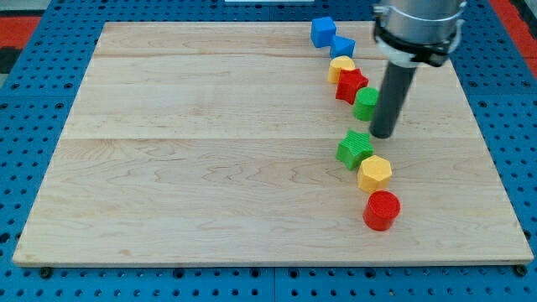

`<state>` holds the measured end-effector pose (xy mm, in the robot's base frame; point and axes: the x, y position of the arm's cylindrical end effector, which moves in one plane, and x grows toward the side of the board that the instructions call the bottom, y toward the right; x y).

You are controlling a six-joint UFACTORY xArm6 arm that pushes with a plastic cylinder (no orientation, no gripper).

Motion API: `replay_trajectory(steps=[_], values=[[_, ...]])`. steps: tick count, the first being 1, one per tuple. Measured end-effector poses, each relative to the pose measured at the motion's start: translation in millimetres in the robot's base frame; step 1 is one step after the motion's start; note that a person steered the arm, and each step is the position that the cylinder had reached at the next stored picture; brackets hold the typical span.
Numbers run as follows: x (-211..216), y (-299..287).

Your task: Move the green circle above the green star

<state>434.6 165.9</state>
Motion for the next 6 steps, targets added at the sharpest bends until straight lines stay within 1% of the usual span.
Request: replay_trajectory(steps=[1, 2, 3, 4, 5, 6], values=[[-31.7, 27.4], [-60.0, -0.4], [-59.8, -17.0], [-35.3, -18.4], [-27.3, -6.1], [-59.2, 23.2]])
